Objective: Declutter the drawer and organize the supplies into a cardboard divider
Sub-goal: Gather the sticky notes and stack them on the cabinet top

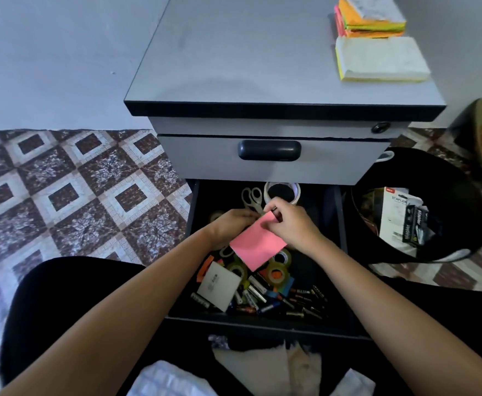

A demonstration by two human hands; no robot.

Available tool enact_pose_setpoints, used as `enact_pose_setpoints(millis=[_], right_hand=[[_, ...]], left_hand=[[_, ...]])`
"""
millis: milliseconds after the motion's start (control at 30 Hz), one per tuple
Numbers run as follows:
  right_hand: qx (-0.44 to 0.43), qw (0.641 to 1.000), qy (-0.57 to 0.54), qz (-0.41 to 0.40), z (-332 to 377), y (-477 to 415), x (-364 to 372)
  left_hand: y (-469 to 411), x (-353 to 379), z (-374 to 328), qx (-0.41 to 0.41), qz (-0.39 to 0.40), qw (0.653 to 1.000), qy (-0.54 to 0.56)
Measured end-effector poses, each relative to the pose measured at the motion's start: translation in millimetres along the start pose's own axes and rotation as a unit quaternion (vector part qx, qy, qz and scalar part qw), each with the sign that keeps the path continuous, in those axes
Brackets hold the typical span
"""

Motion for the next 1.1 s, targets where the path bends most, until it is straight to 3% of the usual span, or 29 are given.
enact_pose_setpoints(millis=[100,200,333,433,500,633,700,833,900,967,1100], right_hand=[[0.025,0.998,-0.007,-0.061,-7.4,7.5,4.5],[0.014,0.995,0.035,-0.087,-16.8,11.7,6.9],[0.083,0.997,0.004,0.011,-35.1,16.8,13.6],[0.064,0.997,0.012,0.040,-41.3,24.5,13.3],[0.048,0.998,0.020,0.039,-43.4,30.5,10.7],[0.038,0.998,0.031,0.024,-50.1,35.2,4.6],[0.042,0.999,0.027,0.016,-49.2,35.5,-0.2],[0.016,1.000,0.020,-0.012,-37.5,32.9,-14.3],[0.012,0.999,0.020,-0.021,-29.4,31.9,-24.9],[-0.003,0.999,0.013,-0.038,-16.1,30.9,-41.0],[-0.030,0.993,-0.059,-0.095,23.7,31.3,-98.9]], left_hand=[[6.1,1.8,5.8,-0.009,-0.004,0.999,0.045],[7.4,1.9,11.1,0.014,-0.007,1.000,-0.009],[10.8,3.3,13.1,0.024,0.004,0.999,-0.028],[11.5,3.4,23.4,0.012,-0.012,0.998,-0.063],[11.2,-0.3,38.8,0.012,-0.020,0.988,-0.154],[23.8,-4.0,72.0,0.074,0.065,0.893,-0.439],[33.1,-3.5,83.1,0.071,0.116,0.849,-0.510],[38.3,-6.9,77.6,0.113,0.116,0.785,-0.597],[39.9,-9.1,63.6,0.124,0.125,0.795,-0.580],[42.2,-15.8,38.5,0.137,0.116,0.829,-0.530],[47.6,-44.2,-37.6,0.185,0.018,0.896,-0.403]])
Point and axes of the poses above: each hand's wrist, its own y-axis away from the middle knuckle, its own x-axis out of the palm, z = x × y, the point moved 4 cm from there along -y, towards the middle knuckle, and after that the axes turned 13 degrees about -z, right-handed, at the moved point
